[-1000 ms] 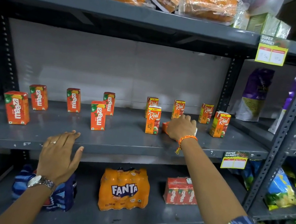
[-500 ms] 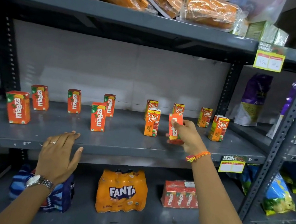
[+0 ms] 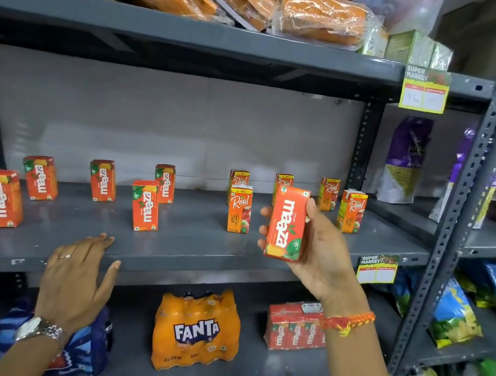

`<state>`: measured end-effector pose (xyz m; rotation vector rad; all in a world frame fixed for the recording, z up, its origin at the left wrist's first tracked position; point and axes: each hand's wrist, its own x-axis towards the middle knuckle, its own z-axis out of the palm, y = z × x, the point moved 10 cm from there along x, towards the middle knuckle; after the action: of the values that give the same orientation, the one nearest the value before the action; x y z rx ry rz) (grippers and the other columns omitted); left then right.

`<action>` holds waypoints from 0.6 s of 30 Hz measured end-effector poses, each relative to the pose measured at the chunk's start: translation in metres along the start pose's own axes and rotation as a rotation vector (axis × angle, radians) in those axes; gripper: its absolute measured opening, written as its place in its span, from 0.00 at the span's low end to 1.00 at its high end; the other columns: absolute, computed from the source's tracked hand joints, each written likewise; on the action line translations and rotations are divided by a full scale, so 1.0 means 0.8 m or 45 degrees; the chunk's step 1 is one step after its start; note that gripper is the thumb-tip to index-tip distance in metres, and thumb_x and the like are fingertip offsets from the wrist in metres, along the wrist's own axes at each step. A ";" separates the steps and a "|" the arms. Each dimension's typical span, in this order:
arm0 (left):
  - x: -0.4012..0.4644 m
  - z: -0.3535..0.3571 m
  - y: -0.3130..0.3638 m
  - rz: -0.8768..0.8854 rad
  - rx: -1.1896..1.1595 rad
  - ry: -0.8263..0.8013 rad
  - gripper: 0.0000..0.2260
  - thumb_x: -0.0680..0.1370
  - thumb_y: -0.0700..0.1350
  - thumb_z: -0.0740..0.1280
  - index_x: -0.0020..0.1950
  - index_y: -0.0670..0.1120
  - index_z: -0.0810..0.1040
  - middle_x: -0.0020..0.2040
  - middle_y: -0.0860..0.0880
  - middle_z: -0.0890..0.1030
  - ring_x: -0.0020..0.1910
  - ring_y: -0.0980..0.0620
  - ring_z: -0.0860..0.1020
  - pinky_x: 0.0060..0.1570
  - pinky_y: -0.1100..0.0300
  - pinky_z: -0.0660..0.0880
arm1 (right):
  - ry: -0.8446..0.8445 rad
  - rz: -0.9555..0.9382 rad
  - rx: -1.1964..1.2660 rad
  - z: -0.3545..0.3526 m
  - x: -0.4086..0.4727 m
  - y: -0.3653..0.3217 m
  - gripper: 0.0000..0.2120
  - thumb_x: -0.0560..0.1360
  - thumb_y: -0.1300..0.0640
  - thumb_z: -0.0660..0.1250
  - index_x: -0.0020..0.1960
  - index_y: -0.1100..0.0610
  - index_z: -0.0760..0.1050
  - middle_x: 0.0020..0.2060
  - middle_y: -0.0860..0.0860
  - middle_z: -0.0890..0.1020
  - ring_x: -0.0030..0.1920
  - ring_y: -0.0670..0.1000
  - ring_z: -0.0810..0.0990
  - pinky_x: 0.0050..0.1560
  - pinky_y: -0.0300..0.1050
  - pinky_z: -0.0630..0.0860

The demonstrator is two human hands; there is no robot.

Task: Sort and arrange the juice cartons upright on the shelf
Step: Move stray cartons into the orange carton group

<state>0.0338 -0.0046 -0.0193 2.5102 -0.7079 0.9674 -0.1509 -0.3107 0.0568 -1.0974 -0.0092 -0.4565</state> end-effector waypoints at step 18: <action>-0.014 -0.025 -0.080 -0.187 -0.039 -0.005 0.24 0.80 0.56 0.56 0.70 0.45 0.73 0.68 0.45 0.76 0.69 0.43 0.72 0.71 0.48 0.64 | -0.252 0.045 -0.151 0.162 0.106 0.091 0.15 0.75 0.57 0.68 0.60 0.57 0.77 0.52 0.56 0.85 0.53 0.58 0.84 0.54 0.56 0.82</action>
<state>0.0523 0.0604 -0.0226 2.4986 -0.5265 0.8933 -0.0199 -0.2019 0.0740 -1.2542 -0.1380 -0.3188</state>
